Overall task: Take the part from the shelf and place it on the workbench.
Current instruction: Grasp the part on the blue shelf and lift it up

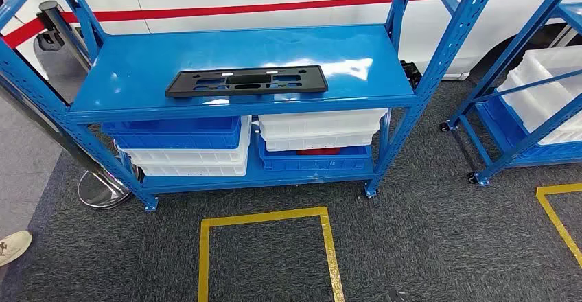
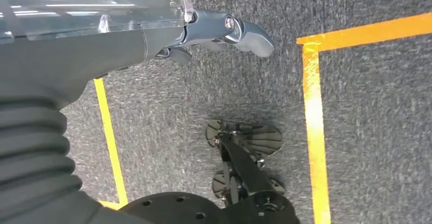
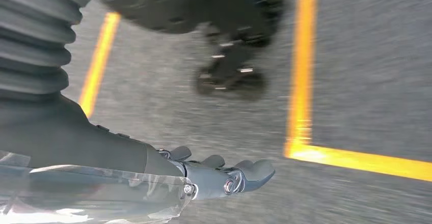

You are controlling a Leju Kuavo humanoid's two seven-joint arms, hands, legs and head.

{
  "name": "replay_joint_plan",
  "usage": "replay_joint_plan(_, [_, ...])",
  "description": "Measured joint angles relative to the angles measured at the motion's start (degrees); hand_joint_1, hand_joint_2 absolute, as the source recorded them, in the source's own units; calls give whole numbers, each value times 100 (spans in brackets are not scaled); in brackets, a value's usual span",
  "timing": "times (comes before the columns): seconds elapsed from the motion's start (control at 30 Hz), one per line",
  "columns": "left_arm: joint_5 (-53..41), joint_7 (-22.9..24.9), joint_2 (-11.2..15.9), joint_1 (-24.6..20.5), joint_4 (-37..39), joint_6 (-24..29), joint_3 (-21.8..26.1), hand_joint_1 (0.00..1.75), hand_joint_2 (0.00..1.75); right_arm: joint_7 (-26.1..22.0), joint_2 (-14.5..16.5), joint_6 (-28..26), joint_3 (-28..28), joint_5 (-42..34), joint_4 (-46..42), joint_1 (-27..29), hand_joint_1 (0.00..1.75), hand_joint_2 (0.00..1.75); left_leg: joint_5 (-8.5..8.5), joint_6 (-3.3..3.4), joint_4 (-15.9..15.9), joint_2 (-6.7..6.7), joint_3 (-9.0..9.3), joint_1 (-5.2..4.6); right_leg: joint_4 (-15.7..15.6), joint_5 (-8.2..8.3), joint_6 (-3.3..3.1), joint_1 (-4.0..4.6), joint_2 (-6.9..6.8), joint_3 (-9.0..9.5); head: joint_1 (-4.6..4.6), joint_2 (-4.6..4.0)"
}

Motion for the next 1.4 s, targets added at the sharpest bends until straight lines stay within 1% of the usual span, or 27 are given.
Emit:
replay_joint_plan(0.17, [-196,-74,-9,-50,37,-15,278,0,0,-257,37,230,122,-268,-654,-12,0,0,12,65,5,2,-17,-22,-51,36,62,-22,3,9,-1,0])
replay_joint_plan(0.23, [-288,-100,-17,-76,49,-19,403,0,0,-382,52,366,181,-410,-1017,-28,0,0,53,127,-49,8,10,-2,-57,35,106,-25,-2,14,2,0])
replay_joint_plan(0.27, [-333,-116,-26,-86,52,-22,459,0,0,-444,56,435,208,-481,-1199,-40,0,0,80,160,-86,16,30,13,35,-28,112,-20,-14,-29,7,0])
replay_joint_plan(0.3, [-372,-132,-36,-93,55,-26,512,0,0,-499,60,502,234,-548,-1371,-55,0,0,104,190,-121,25,50,26,235,-143,107,-12,-27,-126,11,0])
replay_joint_plan(0.37, [-442,-156,-58,-109,69,-40,624,0,0,-594,72,628,288,-666,-1696,-77,0,0,117,221,-139,39,57,14,972,-474,74,15,-50,-510,18,0])
replay_joint_plan(0.4, [-476,-164,-66,-117,82,-50,688,0,0,-636,80,694,320,-722,-1864,-78,0,0,114,229,-137,38,59,0,1323,-576,60,28,-52,-706,18,0])
replay_joint_plan(0.43, [-513,-174,-74,-123,96,-59,754,0,0,-684,90,763,350,-783,-2045,-77,0,0,107,236,-135,32,67,-16,1539,-586,45,41,-54,-841,18,0])
replay_joint_plan(0.47, [-543,-182,-82,-127,105,-67,809,0,0,-725,98,822,373,-837,-2202,-81,0,0,97,241,-133,23,79,-30,1537,-482,25,53,-54,-875,18,0])
replay_joint_plan(0.5, [-579,-191,-90,-130,114,-73,866,0,0,-774,106,887,396,-893,-2369,-95,0,0,84,241,-131,12,101,-42,1323,-285,-6,69,-53,-806,19,0])
replay_joint_plan(0.57, [-641,-209,-117,-136,133,-84,962,0,0,-859,116,1003,439,-998,-2671,-141,0,0,43,227,-127,-3,142,-62,592,137,-102,122,-25,-494,14,0])
replay_joint_plan(0.6, [-681,-224,-134,-151,145,-89,1017,0,0,-909,124,1074,469,-1058,-2850,-157,0,0,20,209,-117,-14,141,-68,274,246,-140,148,-12,-359,8,0])
replay_joint_plan(0.63, [-718,-238,-150,-167,158,-93,1073,0,0,-961,133,1144,500,-1118,-3037,-165,0,0,7,185,-108,-23,125,-64,88,280,-167,174,-1,-284,0,0])
replay_joint_plan(0.7, [-806,-267,-169,-200,181,-99,1202,0,0,-1087,153,1292,579,-1247,-3455,-182,0,0,-7,125,-105,-38,88,-50,-18,247,-190,184,-2,-260,-8,0])
replay_joint_plan(0.77, [-895,-293,-177,-218,199,-109,1330,0,0,-1211,173,1420,678,-1376,-3873,-207,0,0,-73,54,-30,41,76,-46,-90,258,-226,142,-28,-205,-14,0])
replay_joint_plan(0.83, [-970,-317,-185,-244,212,-116,1429,0,0,-1313,184,1515,769,-1485,-4214,-232,0,0,-319,-34,426,178,-130,-10,-159,258,-256,101,-80,-135,-23,0])
replay_joint_plan(0.9, [-1017,-338,-190,-263,219,-118,1489,0,0,-1365,185,1567,823,-1550,-4419,-246,0,0,-629,-131,1192,242,-563,68,-162,233,-258,81,-135,-110,-27,0])
replay_joint_plan(0.93, [-1037,-346,-190,-263,219,-118,1520,0,0,-1386,185,1586,851,-1576,-4520,-241,0,0,-687,-181,1476,252,-747,110,-155,217,-242,62,-157,-101,-28,0])
replay_joint_plan(0.97, [-1063,-355,-190,-261,219,-118,1561,0,0,-1417,185,1604,887,-1609,-4654,-232,0,0,-625,-233,1559,264,-836,153,-144,198,-216,34,-174,-92,-28,-1])
replay_joint_plan(1.0, [-1094,-363,-190,-260,220,-119,1613,0,0,-1465,185,1632,934,-1655,-4819,-228,0,0,-449,-286,1414,281,-810,196,-128,176,-182,0,-184,-78,-29,-1])
replay_joint_plan(1.07, [-1172,-383,-196,-268,228,-128,1724,0,0,-1580,184,1714,1045,-1773,-5192,-253,0,0,6,-396,675,328,-507,277,-76,113,-83,-66,-186,-43,-31,-1])
replay_joint_plan(1.1, [-1208,-393,-209,-280,243,-137,1777,0,0,-1631,183,1754,1091,-1829,-5365,-269,0,0,140,-419,354,334,-370,290,-39,79,-26,-73,-187,-36,-41,0])
replay_joint_plan(1.13, [-1249,-405,-218,-296,258,-145,1836,0,0,-1687,182,1796,1141,-1892,-5553,-282,0,0,195,-397,166,331,-294,291,-13,59,30,-70,-188,-38,-46,0])
replay_joint_plan(1.17, [-1291,-418,-227,-310,275,-154,1897,0,0,-1742,181,1837,1188,-1951,-5740,-293,0,0,176,-350,118,318,-282,278,-8,55,78,-60,-186,-44,-51,0])
replay_joint_plan(1.23, [-1376,-450,-228,-331,289,-165,2022,0,0,-1851,181,1926,1291,-2073,-6116,-306,0,0,180,-203,131,300,-309,264,-38,72,150,-70,-177,-40,-45,-1])
replay_joint_plan(1.3, [-1459,-481,-238,-344,299,-175,2135,0,0,-1957,179,2020,1376,-2195,-6467,-320,0,0,190,-104,118,316,-300,252,109,-45,170,-89,-168,-95,-37,-1])
replay_joint_plan(1.33, [-1499,-493,-243,-353,304,-178,2189,0,0,-2013,176,2071,1415,-2259,-6638,-331,0,0,191,-62,108,326,-294,239,366,-198,162,-81,-165,-214,-33,0])
replay_joint_plan(1.4, [-1591,-519,-257,-373,323,-182,2308,0,0,-2132,169,2183,1507,-2396,-6986,-346,0,0,182,2,108,346,-294,184,1184,-570,118,-26,-162,-625,-31,0])
